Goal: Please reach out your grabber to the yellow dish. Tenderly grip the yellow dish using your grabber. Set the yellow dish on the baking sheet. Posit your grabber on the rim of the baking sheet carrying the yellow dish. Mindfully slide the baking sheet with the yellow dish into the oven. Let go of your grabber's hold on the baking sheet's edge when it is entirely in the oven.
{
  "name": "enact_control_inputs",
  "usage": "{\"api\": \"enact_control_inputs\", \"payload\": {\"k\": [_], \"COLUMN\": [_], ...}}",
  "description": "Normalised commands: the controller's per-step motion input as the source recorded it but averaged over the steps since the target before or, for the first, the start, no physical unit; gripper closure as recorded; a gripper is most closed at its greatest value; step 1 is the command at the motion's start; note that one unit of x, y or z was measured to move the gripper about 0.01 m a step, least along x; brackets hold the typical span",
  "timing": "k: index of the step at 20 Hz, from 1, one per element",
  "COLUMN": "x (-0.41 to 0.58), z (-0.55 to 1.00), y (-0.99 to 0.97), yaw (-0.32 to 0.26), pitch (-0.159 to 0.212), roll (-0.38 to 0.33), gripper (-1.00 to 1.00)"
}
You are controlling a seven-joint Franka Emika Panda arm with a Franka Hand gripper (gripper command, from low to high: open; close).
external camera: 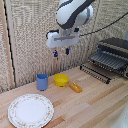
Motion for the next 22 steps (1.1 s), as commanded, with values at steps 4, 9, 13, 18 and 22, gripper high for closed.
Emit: {"api": "enact_control_inputs", "payload": {"k": [4, 9, 13, 18, 22], "x": [0.336, 0.433, 0.314, 0.111, 0.144], "z": [-0.07, -0.14, -0.22, -0.29, -0.36], "y": [-0.32, -0.42, -0.51, -0.46, -0.35], "yaw": [-0.051, -0.076, -0.089, -0.110, -0.090], "pitch": [-0.007, 0.000, 0.020, 0.088, 0.104], "roll": [0.026, 0.020, 0.020, 0.002, 0.000], "gripper": [-1.00, -1.00, -1.00, -1.00, -1.00]}}
